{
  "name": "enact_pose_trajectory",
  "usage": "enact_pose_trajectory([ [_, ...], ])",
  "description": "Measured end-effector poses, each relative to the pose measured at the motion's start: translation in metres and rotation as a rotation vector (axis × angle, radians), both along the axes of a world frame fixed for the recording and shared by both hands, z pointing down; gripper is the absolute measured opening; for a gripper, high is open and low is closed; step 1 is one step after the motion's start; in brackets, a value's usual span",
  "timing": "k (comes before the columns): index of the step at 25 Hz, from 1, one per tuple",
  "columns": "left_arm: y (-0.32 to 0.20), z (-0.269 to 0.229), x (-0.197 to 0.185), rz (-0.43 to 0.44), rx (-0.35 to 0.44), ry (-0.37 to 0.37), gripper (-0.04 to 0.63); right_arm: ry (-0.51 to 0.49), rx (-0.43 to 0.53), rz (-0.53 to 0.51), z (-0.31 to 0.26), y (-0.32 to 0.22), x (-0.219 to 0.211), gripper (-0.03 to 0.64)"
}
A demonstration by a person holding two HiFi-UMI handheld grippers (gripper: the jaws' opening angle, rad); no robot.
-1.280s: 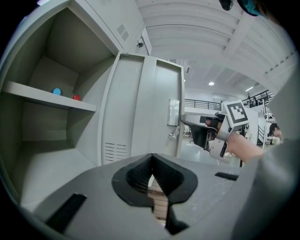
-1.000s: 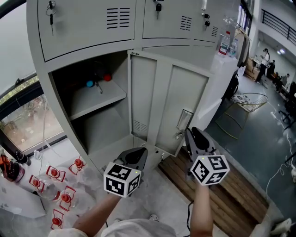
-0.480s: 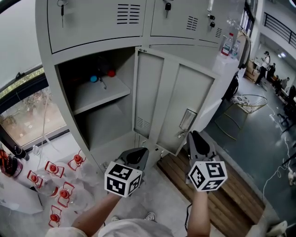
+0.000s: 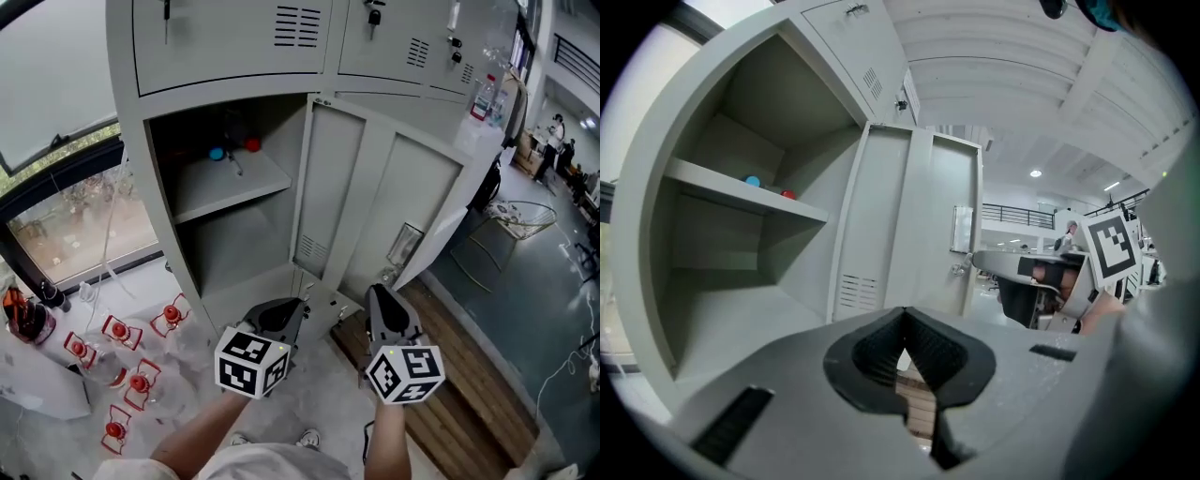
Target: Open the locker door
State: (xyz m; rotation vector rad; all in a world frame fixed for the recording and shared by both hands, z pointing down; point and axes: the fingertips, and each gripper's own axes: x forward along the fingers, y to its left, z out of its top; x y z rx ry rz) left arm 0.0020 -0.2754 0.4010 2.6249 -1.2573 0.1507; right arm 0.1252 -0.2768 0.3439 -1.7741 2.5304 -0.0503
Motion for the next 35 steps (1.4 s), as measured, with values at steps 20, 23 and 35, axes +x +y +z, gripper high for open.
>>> enact_pose_trajectory([
  [20,0.003,0.006,-0.089,-0.258,0.004,-0.037,0.006,0.000,-0.065,-0.292,0.030,-0.006,-0.122,0.005],
  [23,0.002,0.005,-0.094,-0.278,0.006,-0.040,0.006,0.034,-0.060,-0.335,0.031,-0.003,-0.138,0.003],
  [35,0.004,0.009,-0.096,-0.289,0.000,-0.048,0.006,0.052,-0.059,-0.390,0.034,0.002,-0.152,0.003],
])
